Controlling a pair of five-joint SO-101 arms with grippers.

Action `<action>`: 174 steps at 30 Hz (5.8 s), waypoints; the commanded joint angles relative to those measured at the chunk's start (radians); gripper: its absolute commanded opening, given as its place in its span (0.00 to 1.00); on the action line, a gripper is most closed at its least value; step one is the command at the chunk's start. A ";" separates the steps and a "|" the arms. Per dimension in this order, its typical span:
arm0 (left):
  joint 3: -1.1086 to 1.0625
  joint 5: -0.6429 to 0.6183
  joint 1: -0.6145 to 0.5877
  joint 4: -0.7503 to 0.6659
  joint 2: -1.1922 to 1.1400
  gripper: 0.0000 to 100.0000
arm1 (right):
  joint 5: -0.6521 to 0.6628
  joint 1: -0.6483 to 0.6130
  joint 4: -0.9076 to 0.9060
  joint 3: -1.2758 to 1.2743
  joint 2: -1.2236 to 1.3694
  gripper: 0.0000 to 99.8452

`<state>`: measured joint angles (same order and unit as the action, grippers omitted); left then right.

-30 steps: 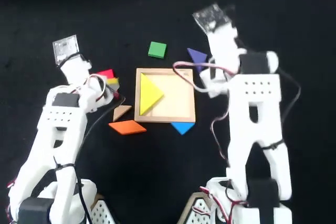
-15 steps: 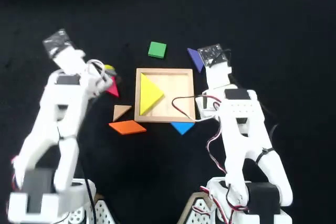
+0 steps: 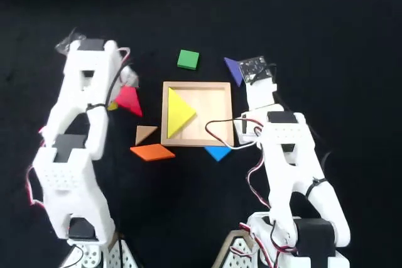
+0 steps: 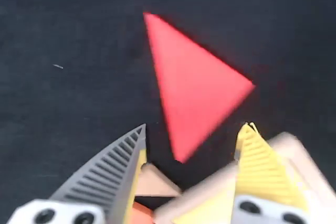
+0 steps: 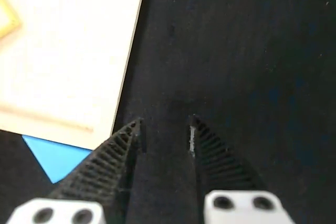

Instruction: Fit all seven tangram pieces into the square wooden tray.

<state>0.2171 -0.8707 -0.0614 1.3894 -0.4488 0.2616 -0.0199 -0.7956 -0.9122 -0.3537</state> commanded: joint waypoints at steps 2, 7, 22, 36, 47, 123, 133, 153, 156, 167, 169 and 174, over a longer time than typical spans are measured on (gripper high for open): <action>0.182 -0.012 0.067 0.077 0.011 0.27 | 0.025 -0.040 0.015 0.001 -0.036 0.14; 0.185 0.009 0.068 0.127 0.002 0.27 | 0.031 -0.046 0.017 -0.022 -0.038 0.14; 0.099 -0.206 0.079 0.028 0.000 0.27 | 0.034 -0.051 0.052 -0.048 -0.044 0.14; 0.340 -0.126 -0.012 0.167 -0.244 0.27 | 0.034 -0.051 0.052 -0.048 -0.038 0.14; 0.682 -0.229 -0.015 0.304 -0.445 0.38 | 0.034 -0.051 0.052 -0.048 -0.038 0.14; 0.398 0.029 0.205 0.371 -0.023 0.10 | 0.034 -0.041 0.080 -0.059 -0.036 0.14; 0.226 -0.018 0.268 0.359 0.049 0.10 | 0.034 0.037 0.083 -0.050 -0.038 0.14; 0.521 -0.206 0.475 0.279 -0.313 0.03 | 0.026 0.121 0.164 -0.058 -0.038 0.14; 0.562 -0.224 0.476 0.284 -0.341 0.03 | 0.028 0.121 0.164 -0.058 -0.038 0.14; 0.567 -0.244 0.516 0.371 -0.348 0.38 | 0.032 0.120 0.164 -0.056 -0.038 0.14; 0.567 -0.245 0.510 0.371 -0.347 0.37 | 0.032 0.120 0.164 -0.058 -0.038 0.14; 0.565 -0.252 0.499 0.371 -0.348 0.37 | 0.032 0.120 0.164 -0.058 -0.038 0.14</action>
<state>0.7449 -1.1116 0.4480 1.7469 -0.8201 0.2831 0.0859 -0.6513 -0.9751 -0.3552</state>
